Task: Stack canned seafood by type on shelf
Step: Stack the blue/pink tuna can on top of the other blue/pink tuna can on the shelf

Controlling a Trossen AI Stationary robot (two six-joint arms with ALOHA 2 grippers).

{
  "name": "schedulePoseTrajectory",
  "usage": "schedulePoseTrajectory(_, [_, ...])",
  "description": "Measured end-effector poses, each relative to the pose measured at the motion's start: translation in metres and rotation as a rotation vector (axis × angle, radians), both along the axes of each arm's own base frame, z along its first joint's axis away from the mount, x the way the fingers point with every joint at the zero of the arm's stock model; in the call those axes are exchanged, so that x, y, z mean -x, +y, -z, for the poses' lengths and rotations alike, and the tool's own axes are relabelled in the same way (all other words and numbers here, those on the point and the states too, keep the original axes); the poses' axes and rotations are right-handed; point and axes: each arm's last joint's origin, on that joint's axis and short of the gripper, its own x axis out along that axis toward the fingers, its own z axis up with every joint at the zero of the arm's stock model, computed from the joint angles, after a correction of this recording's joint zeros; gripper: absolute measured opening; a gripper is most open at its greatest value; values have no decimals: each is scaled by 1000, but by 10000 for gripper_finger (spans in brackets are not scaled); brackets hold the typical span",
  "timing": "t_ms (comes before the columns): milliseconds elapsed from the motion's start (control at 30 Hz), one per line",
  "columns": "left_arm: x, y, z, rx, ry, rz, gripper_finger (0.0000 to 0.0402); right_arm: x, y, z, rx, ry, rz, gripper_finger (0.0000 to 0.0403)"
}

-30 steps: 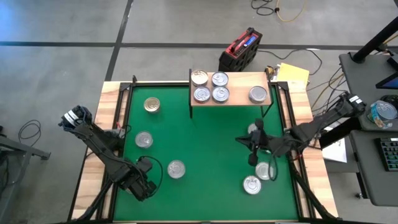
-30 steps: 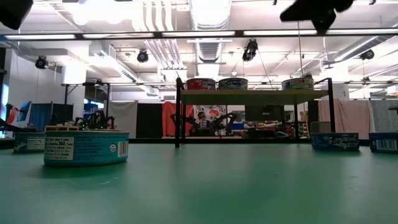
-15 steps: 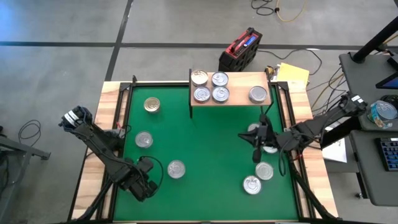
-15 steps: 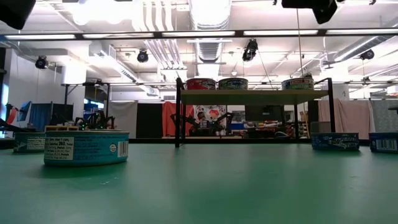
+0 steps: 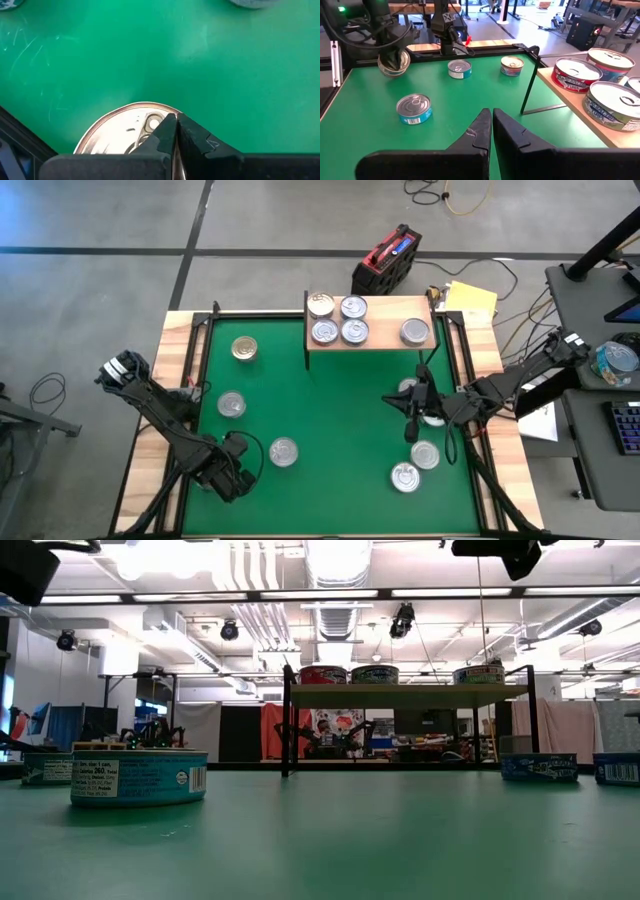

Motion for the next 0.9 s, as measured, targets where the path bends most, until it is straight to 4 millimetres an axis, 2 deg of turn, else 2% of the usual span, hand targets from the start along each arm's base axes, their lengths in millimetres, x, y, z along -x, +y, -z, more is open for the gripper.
schedulePoseTrajectory(733, [1,1,2,1,0,0,0,0,0,0,-1,0,0,9])
schedulePoseTrajectory(900, [-2,-2,-4,8,-24,8,0,0,0,0,-11,-2,2,9])
